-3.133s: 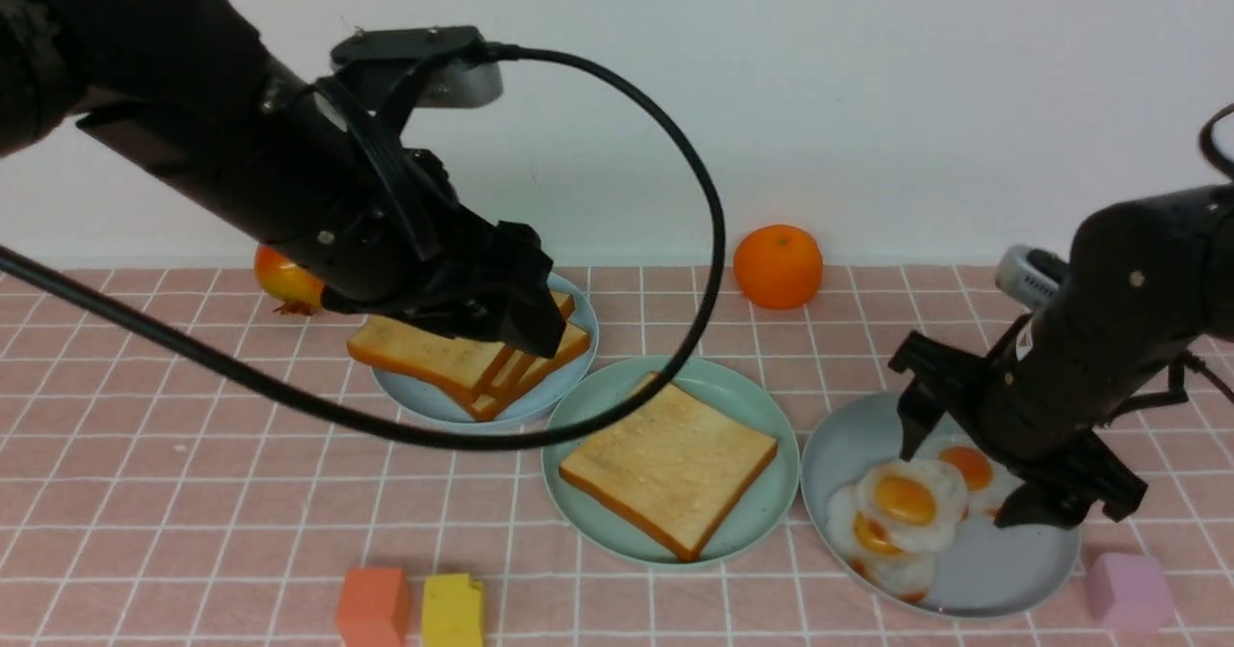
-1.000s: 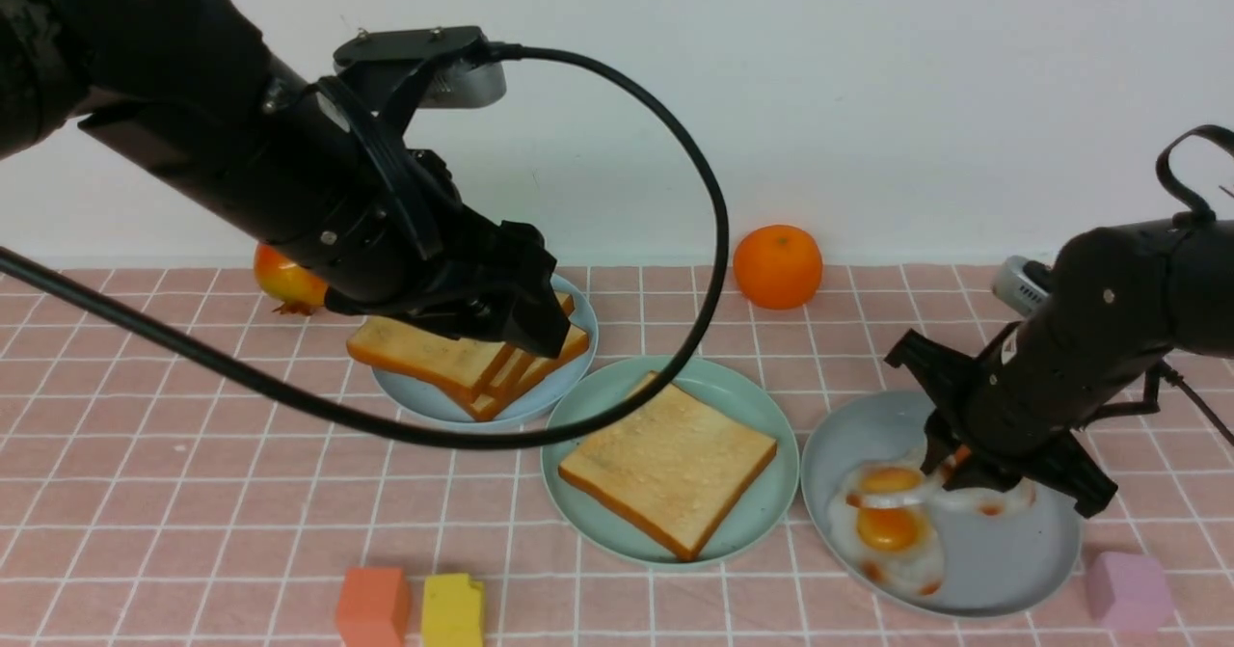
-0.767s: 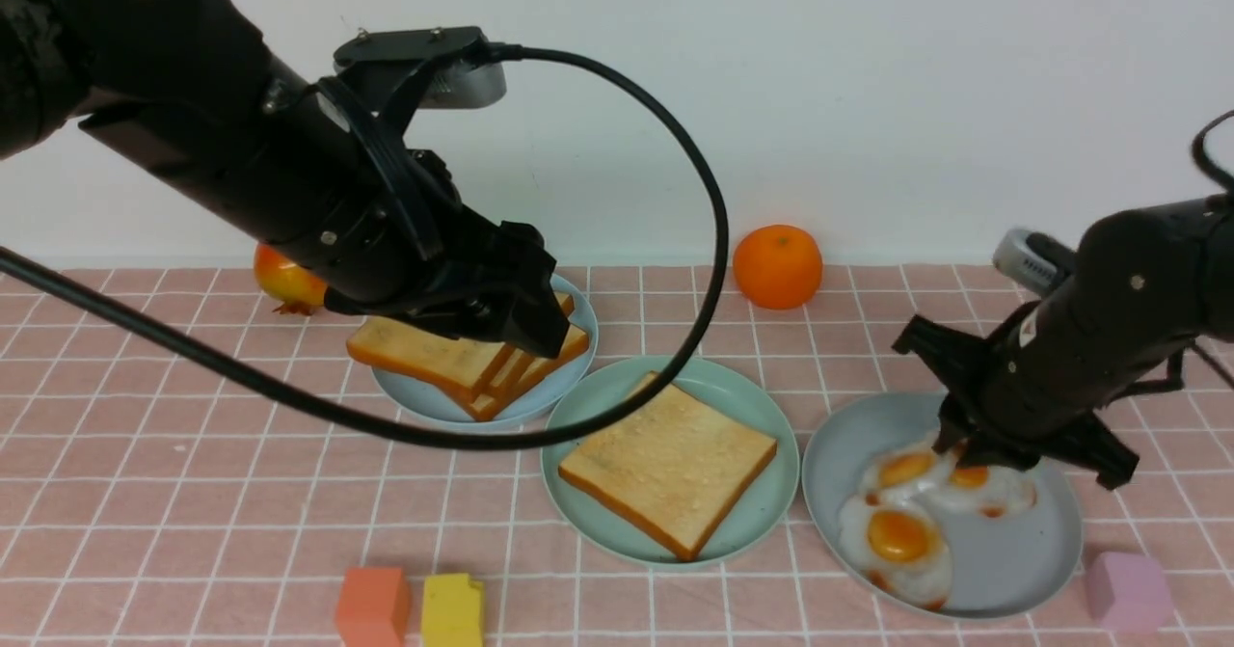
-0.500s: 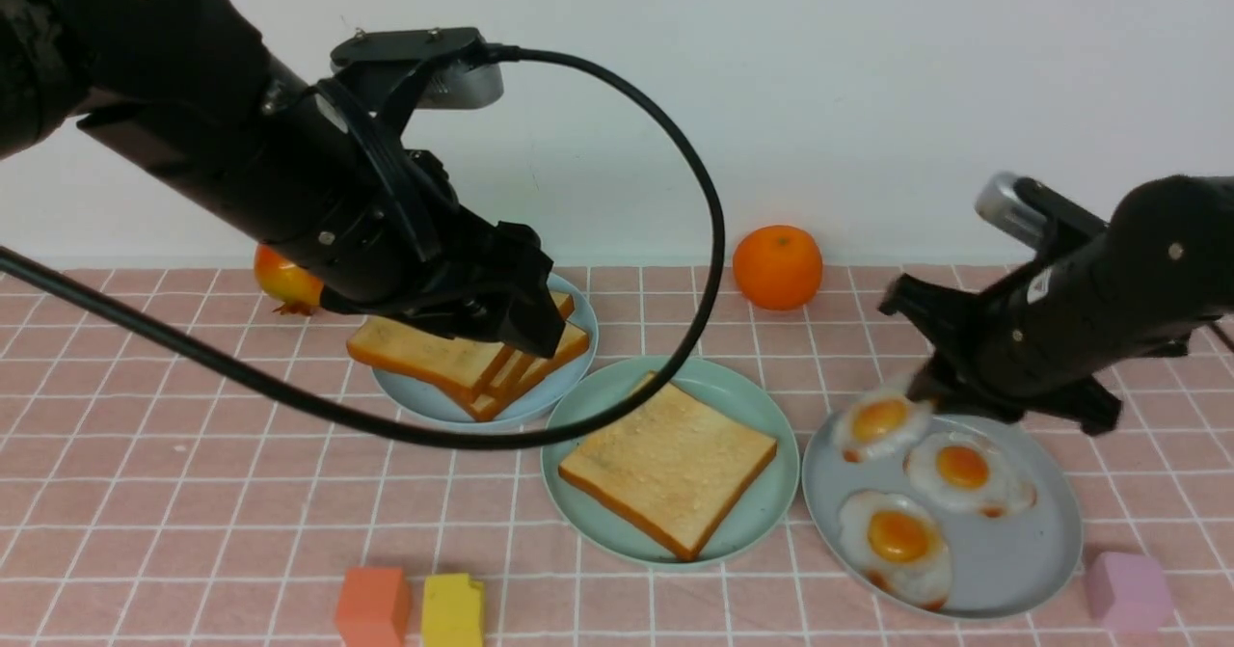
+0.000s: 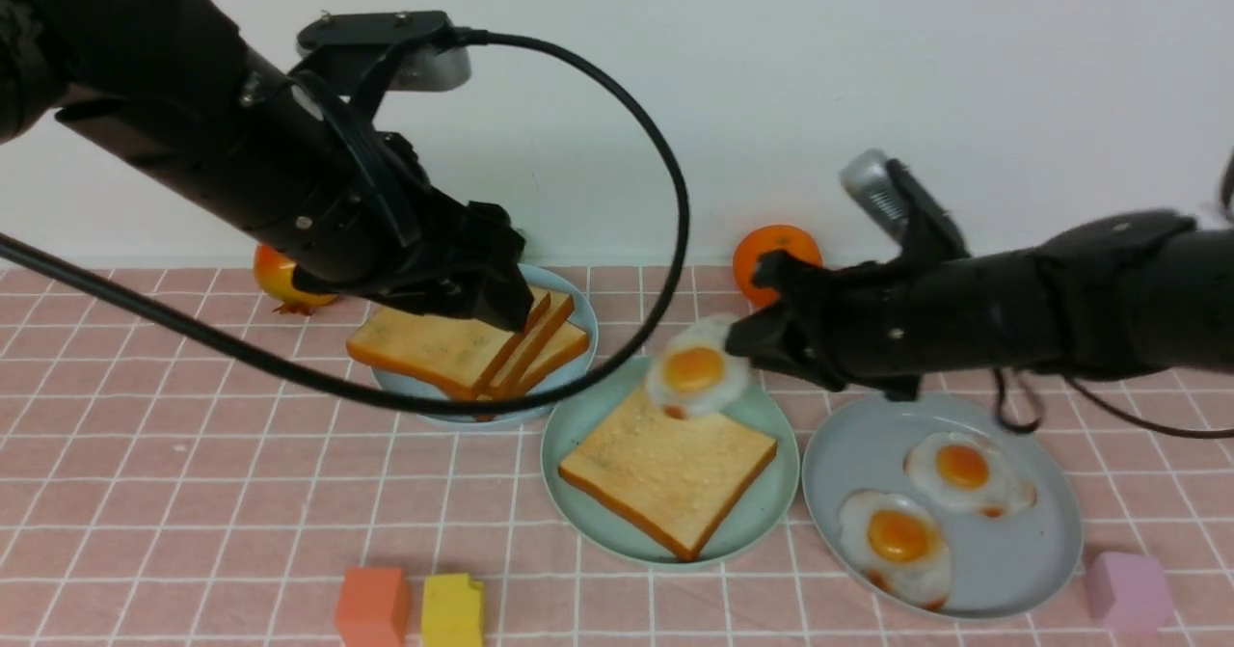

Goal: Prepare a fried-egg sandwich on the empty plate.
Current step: Use the right arm to place the fried egg on the slice of bread in the middle

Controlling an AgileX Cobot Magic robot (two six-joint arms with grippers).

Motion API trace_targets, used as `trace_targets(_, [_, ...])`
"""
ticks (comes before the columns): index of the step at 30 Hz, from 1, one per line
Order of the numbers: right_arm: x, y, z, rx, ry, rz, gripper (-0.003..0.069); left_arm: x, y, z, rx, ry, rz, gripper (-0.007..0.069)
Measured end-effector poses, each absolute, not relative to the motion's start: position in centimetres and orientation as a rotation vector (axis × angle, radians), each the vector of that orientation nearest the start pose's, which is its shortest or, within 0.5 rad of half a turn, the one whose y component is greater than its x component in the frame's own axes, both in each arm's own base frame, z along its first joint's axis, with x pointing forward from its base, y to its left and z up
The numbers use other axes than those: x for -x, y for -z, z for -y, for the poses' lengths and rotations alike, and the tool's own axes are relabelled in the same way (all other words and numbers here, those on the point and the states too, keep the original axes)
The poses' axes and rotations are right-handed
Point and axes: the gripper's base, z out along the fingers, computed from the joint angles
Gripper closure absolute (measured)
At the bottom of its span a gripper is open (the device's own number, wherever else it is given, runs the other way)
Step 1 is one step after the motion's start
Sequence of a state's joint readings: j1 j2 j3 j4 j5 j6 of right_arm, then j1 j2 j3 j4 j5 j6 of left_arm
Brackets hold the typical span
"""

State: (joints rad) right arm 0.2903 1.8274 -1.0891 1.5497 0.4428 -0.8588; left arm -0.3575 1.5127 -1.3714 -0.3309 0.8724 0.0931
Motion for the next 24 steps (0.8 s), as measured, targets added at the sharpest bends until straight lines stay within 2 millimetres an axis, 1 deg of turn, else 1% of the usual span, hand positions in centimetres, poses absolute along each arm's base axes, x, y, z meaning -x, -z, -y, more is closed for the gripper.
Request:
trace_targets(2, [-36.3, -19.1, -15.3, -0.212, -1.020, -2.338, 0.0540, -30.1, -34.6, 13.4, -0.397, 0.503, -2.470, 0.0044])
trace_targets(3, [-36.3, -19.0, -15.3, -0.201, -1.015, -2.338, 0.0540, -30.1, -34.6, 13.4, -0.397, 0.503, -2.470, 0.0044])
trace_targets(7, [-36.6, -17.1, -15.6, -0.178, -0.995, -2.366, 0.0540, -30.1, -34.6, 13.4, -0.396, 0.504, -2.471, 0.0044])
trace_targets(11, [-36.7, -16.1, -15.8, -0.179, -1.021, -2.389, 0.0540, -30.1, -34.6, 13.4, -0.394, 0.505, -2.471, 0.0044])
trace_targets(12, [-36.6, -15.4, -16.0, -0.175, -1.043, -2.406, 0.0540, -30.1, -34.6, 13.4, -0.394, 0.505, -2.471, 0.0044])
trace_targets(17, [-36.7, -14.1, -16.1, -0.181, -1.044, -2.437, 0.0540, -30.1, -34.6, 13.4, -0.393, 0.505, -2.471, 0.0044])
trace_targets(19, [-36.7, -14.1, -16.0, -0.187, -1.030, -2.439, 0.0535, -30.1, -34.6, 13.4, -0.393, 0.505, -2.472, 0.0044])
trace_targets(20, [-36.7, -14.0, -16.0, -0.189, -1.024, -2.439, 0.0527, -30.1, -34.6, 13.4, -0.393, 0.505, -2.472, 0.0044])
trace_targets(22, [-36.8, -14.0, -15.9, -0.193, -1.014, -2.440, 0.0454, -30.1, -34.6, 13.4, -0.393, 0.505, -2.473, 0.0044])
trace_targets(23, [-36.8, -14.0, -15.9, -0.192, -1.014, -2.440, 0.0436, -30.1, -34.6, 13.4, -0.393, 0.506, -2.473, 0.0044])
trace_targets(24, [-36.8, -14.1, -15.9, -0.182, -1.013, -2.438, 0.0377, -30.0, -34.6, 13.4, -0.393, 0.509, -2.475, 0.0044])
